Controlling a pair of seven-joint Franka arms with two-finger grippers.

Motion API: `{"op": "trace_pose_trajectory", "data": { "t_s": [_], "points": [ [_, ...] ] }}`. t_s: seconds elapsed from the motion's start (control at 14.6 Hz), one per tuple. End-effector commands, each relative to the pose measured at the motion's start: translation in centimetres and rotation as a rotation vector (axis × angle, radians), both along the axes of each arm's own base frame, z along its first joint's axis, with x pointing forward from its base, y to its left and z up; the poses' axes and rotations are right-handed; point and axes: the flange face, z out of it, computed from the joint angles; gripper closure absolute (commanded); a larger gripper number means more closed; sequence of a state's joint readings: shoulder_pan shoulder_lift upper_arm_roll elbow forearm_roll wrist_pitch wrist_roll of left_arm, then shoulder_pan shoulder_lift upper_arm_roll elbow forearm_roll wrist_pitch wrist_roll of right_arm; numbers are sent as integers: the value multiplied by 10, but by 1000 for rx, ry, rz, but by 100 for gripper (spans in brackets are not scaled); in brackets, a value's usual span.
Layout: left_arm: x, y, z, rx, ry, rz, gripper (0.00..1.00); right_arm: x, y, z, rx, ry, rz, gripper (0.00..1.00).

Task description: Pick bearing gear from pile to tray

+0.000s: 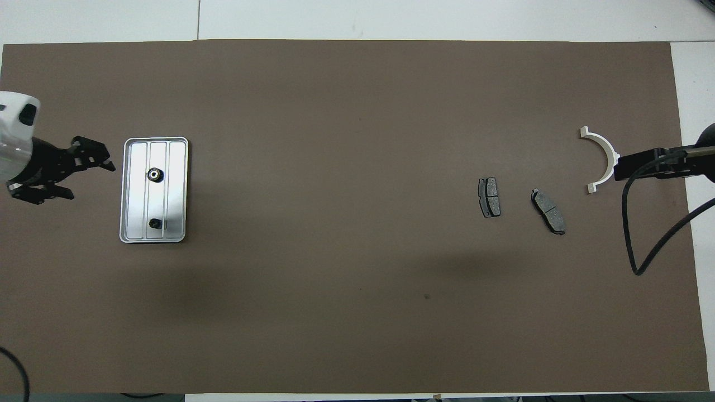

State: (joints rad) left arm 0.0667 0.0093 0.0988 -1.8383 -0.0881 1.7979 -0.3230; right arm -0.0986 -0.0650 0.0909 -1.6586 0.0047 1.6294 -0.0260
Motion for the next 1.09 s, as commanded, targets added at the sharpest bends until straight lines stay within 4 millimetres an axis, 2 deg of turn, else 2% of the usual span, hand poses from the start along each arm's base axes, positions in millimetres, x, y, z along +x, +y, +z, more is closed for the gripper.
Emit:
{"op": "trace_pose_trajectory", "data": {
  "t_s": [0.0,0.14,0.55,0.68,0.75,0.89,1.03],
  "points": [
    [-38,16,32,72,39,-141,0,-1,-2,-3,3,22,-1,0],
    [-43,18,38,89,56,-276,0,-5,1,-3,3,49,2,0],
    [-24,9,37,124,-41,-312,0,-5,5,-4,9,60,6,0],
    [-19,-5,39,123,-28,-344,0,-6,6,-3,8,57,8,0],
    [-12,-19,53,123,-13,-370,0,-7,5,-2,8,56,6,0],
    [-1,-27,81,111,26,-382,0,-8,6,-1,8,53,6,0],
    [-1,-32,84,108,24,-397,0,-8,6,-1,8,53,6,0]
  ]
}}
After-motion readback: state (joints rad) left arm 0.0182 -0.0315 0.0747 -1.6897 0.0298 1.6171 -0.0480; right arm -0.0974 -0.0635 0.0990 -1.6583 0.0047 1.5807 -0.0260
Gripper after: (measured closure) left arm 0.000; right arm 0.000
